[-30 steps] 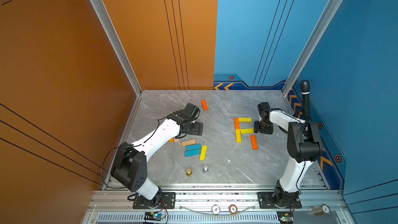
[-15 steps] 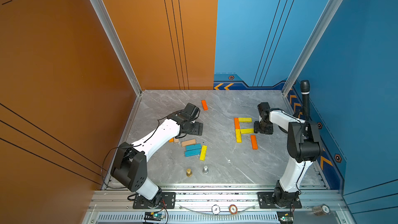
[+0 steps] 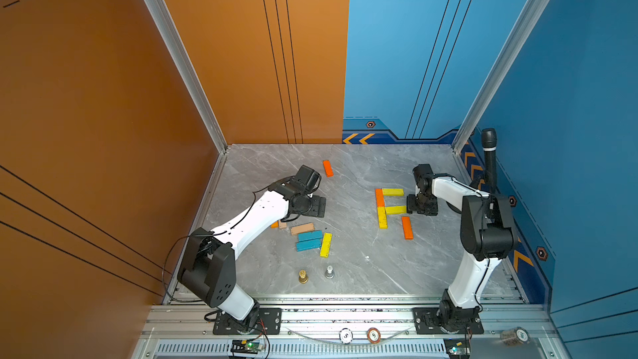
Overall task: Assemble the number 6 with building blocks
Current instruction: Adjust the building block at the center of the board.
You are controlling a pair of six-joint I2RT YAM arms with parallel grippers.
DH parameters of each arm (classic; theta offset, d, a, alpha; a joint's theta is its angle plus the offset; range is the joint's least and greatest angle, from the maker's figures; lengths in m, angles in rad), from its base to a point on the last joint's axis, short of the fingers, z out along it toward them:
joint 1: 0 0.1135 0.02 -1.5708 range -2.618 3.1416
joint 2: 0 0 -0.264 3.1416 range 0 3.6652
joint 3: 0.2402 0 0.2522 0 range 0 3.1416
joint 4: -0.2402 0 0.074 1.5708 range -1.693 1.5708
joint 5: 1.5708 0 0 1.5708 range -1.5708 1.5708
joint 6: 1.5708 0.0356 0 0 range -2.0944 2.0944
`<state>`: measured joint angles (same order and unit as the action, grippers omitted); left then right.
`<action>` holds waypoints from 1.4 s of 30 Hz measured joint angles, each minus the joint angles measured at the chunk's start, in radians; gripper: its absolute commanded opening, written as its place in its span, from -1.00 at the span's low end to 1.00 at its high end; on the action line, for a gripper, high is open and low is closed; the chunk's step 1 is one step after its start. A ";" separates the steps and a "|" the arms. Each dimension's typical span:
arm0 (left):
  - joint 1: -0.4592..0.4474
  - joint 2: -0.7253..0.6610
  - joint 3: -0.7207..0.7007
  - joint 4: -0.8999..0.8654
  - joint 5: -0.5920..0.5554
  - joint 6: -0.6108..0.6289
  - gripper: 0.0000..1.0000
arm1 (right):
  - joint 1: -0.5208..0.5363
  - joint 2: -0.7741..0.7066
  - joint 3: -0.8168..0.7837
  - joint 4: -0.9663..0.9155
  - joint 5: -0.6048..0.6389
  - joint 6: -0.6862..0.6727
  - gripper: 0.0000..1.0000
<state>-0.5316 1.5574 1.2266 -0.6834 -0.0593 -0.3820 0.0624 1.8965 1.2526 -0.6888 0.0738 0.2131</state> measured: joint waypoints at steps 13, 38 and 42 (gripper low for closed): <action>0.000 0.000 0.000 0.000 0.000 0.000 0.83 | 0.000 -0.007 -0.008 0.001 -0.003 0.000 0.43; 0.000 0.000 0.000 0.000 0.000 0.000 0.83 | 0.124 -0.344 -0.161 -0.019 0.016 0.115 0.25; 0.000 0.001 0.000 0.000 0.000 0.000 0.83 | 0.196 -0.326 -0.203 -0.032 0.008 0.128 0.14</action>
<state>-0.5316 1.5581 1.2270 -0.6834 -0.0589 -0.3820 0.2581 1.5707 1.0500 -0.7204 0.0818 0.3408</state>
